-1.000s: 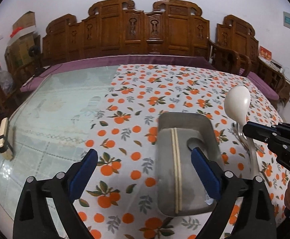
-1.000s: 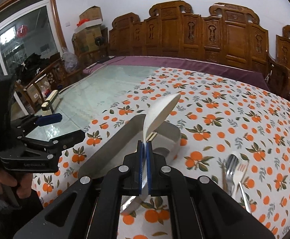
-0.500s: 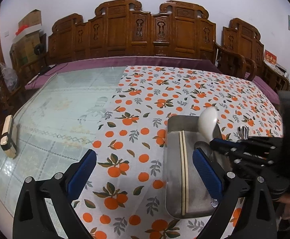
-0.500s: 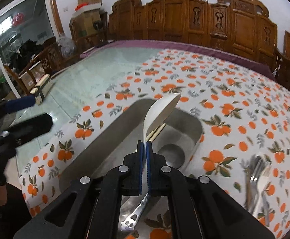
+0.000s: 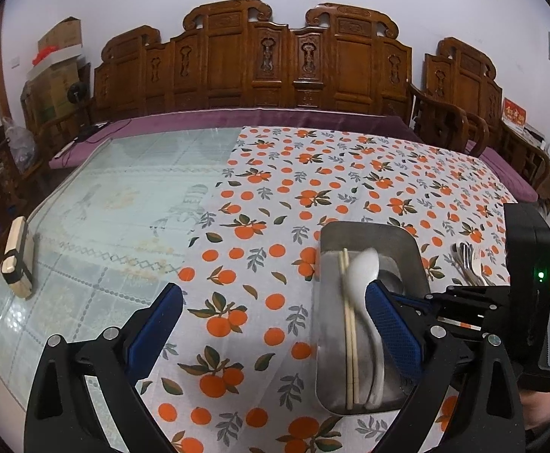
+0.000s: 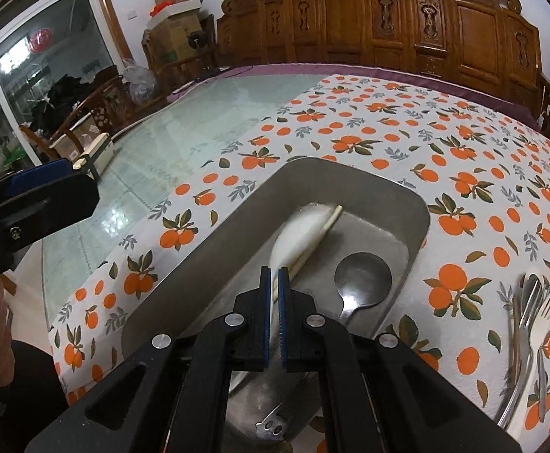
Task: Organize utensils
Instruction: 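Lower the white plastic spoon into the metal tray and open the right gripper, then move the right gripper to the forks and grasp them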
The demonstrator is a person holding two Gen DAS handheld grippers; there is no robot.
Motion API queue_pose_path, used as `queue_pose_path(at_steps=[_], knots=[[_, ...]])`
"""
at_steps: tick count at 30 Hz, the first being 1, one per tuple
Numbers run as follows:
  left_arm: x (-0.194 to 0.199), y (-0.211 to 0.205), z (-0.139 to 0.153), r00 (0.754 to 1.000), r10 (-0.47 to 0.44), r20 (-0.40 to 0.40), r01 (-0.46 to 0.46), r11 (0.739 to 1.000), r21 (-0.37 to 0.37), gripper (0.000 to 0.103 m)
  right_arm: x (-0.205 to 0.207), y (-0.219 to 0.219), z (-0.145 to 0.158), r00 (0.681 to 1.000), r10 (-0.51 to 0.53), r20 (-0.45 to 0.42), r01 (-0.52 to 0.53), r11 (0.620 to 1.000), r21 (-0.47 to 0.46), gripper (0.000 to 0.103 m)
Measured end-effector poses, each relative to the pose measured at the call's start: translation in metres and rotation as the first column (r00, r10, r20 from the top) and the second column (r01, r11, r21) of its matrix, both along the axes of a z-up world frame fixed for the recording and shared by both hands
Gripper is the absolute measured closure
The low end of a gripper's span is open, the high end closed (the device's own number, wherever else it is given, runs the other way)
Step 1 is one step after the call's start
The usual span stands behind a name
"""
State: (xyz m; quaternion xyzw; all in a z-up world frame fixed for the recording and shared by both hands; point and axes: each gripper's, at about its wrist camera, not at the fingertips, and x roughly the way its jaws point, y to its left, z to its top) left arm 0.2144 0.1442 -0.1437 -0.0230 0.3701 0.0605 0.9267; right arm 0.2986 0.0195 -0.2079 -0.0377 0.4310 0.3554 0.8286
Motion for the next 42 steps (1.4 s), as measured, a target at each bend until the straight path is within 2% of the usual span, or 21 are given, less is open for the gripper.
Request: queue_pose_path(at_steps=[7, 12, 17, 21, 25, 29, 36, 42], knots=[[-0.001, -0.012, 0.007, 1.0, -0.019, 0.016, 0.02, 1.0, -0.017, 0.009, -0.009, -0.035, 0.029, 0.997, -0.031, 0.064, 0.029, 0.999, 0.03, 0.098], [-0.003, -0.037, 0.01, 0.997, -0.064, 0.033, 0.065, 0.997, -0.033, 0.009, -0.02, -0.095, 0.056, 0.985, -0.1, 0.14, 0.1, 0.995, 0.006, 0.098], [-0.002, -0.07, 0.01, 0.991, -0.125, 0.041, 0.127, 0.991, -0.036, 0.009, -0.026, -0.155, 0.064, 0.961, -0.181, 0.207, 0.195, 0.979, -0.051, 0.098], [-0.002, -0.096, 0.007, 0.984, -0.174, 0.047, 0.175, 0.984, -0.036, 0.009, -0.028, -0.192, 0.055, 0.948, -0.236, 0.216, 0.257, 0.964, -0.073, 0.098], [-0.004, -0.115, 0.004, 0.977, -0.207, 0.052, 0.209, 0.977, -0.037, 0.009, -0.022, -0.214, 0.037, 0.939, -0.288, 0.186, 0.303, 0.951, -0.06, 0.088], [-0.005, -0.131, -0.005, 0.973, -0.229, 0.038, 0.23, 0.972, -0.049, 0.009, -0.016, -0.219, 0.016, 0.943, -0.302, 0.138, 0.311, 0.949, -0.047, 0.088], [-0.004, -0.148, -0.019, 0.969, -0.248, 0.016, 0.248, 0.966, -0.072, 0.009, -0.006, -0.208, -0.011, 0.956, -0.258, 0.136, 0.276, 0.952, -0.131, 0.088], [-0.004, -0.165, -0.03, 0.96, -0.279, -0.001, 0.279, 0.96, -0.037, 0.009, 0.01, -0.224, -0.025, 0.954, -0.277, 0.114, 0.293, 0.944, -0.155, 0.088]])
